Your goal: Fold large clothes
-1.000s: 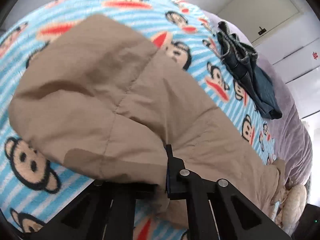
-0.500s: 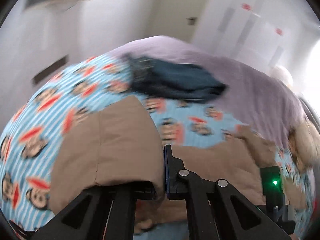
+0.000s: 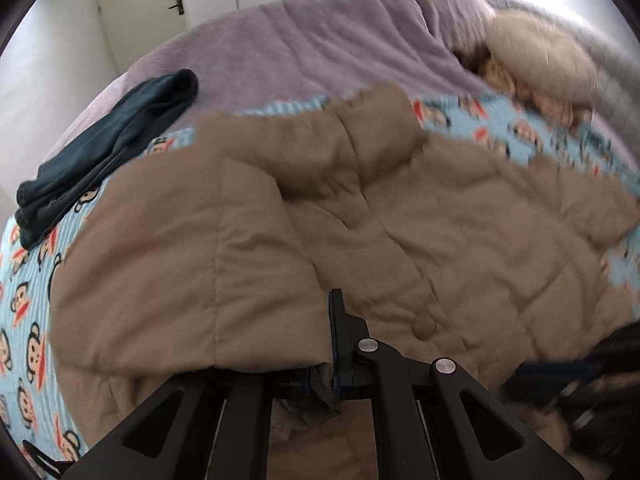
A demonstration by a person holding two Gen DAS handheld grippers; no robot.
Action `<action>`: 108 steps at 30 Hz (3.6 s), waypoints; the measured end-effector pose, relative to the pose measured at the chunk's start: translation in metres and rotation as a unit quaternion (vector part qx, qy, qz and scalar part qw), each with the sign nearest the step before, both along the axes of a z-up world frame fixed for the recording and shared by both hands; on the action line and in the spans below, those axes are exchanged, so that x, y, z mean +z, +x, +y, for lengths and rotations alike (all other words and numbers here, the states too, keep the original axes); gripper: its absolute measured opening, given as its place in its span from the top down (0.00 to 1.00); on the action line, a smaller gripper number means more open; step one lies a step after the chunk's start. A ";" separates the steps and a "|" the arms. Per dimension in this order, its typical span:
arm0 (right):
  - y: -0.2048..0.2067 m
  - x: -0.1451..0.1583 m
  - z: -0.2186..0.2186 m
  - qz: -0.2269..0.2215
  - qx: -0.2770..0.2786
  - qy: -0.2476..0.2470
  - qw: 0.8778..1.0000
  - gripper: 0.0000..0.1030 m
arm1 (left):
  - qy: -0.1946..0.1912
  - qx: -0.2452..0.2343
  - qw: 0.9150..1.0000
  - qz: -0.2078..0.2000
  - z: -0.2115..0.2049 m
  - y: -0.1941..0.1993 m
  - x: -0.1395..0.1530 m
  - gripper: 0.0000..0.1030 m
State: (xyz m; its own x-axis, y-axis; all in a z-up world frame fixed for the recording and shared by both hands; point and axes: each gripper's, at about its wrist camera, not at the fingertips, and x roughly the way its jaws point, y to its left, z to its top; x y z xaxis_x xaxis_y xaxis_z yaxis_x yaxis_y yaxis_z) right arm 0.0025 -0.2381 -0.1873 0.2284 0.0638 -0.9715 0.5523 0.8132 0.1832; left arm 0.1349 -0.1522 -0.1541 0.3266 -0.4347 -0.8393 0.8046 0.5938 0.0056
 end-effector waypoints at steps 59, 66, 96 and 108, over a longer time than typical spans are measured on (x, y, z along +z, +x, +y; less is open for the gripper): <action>-0.005 0.003 -0.071 -0.033 -0.068 -0.035 0.997 0.79 | 0.085 0.283 0.953 0.065 0.147 0.118 -0.018 0.21; -0.107 0.022 -0.108 -0.056 -0.161 0.034 0.985 0.75 | 0.095 0.239 0.961 0.098 0.132 0.062 0.017 0.21; -0.336 0.012 -0.283 -0.168 -0.353 0.118 0.913 0.10 | 0.151 0.045 0.981 0.109 -0.114 -0.221 0.036 0.00; -0.348 -0.028 -0.368 -0.250 -0.444 0.203 0.836 0.10 | 0.164 0.076 0.976 0.123 -0.135 -0.217 0.018 0.00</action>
State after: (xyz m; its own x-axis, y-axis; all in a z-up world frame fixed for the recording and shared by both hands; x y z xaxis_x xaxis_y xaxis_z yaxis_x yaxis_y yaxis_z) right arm -0.3453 -0.6064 -0.2149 0.7328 -0.0456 -0.6790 0.6762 -0.0633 0.7340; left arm -0.0817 -0.2872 -0.1357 0.1372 -0.0916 -0.9863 0.7082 0.7053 0.0330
